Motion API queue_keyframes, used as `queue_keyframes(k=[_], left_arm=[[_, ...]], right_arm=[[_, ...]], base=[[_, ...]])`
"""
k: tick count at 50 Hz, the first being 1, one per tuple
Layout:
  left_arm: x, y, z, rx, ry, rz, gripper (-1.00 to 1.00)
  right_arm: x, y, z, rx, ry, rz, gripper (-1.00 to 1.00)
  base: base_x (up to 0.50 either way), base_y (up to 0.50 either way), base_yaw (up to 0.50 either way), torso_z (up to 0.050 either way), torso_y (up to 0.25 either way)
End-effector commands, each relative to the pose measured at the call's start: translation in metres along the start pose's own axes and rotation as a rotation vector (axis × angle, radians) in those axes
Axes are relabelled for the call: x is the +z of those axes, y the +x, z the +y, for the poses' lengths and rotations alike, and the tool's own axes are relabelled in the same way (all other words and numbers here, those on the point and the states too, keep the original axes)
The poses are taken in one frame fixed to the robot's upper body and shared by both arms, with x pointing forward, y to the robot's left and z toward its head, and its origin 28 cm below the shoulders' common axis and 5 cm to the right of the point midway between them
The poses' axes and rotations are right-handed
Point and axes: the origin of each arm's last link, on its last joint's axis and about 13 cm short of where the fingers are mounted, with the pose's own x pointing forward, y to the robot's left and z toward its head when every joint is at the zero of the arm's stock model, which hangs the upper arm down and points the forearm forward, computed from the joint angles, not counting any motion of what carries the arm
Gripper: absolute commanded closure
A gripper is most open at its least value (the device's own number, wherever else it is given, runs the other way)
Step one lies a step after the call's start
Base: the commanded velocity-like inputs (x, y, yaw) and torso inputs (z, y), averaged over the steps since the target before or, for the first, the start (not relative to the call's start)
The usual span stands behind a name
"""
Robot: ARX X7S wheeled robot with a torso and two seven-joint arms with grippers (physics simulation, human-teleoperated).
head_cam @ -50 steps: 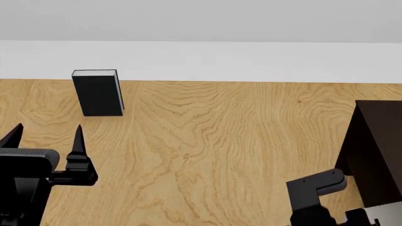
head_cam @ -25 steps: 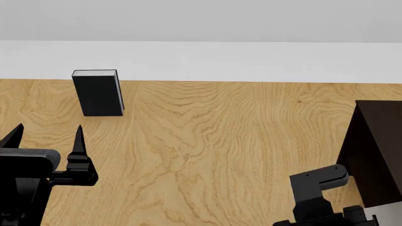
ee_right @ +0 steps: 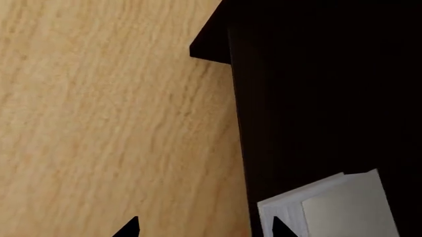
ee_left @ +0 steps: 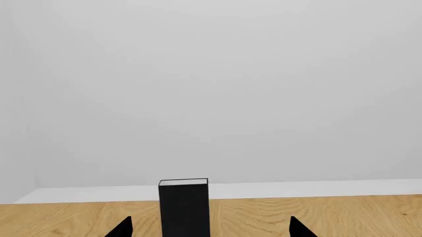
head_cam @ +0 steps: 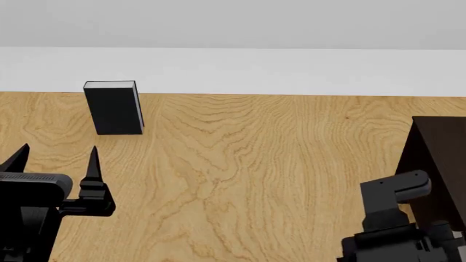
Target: Pick up the book on the right and place it on the cabinet shelf.
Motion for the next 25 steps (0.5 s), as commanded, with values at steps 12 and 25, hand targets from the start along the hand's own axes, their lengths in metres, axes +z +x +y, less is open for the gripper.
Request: queue_keyframes(k=[12,25], left_arm=[[0.0,0.0,0.0,-0.002,0.004,-0.003,-1.0],[0.001,-0.001,0.0,-0.001,0.001,-0.004,-1.0]], right_arm=[[0.02,0.007,-0.029,-0.152,-0.105,-0.001,-1.0],[0.034,0.004,-0.009,-0.08,-0.154,-0.115,-1.0]], base=[[0.01,0.0,-0.01,0.0,0.0],[0.01,-0.01,-0.01,0.0,0.0]])
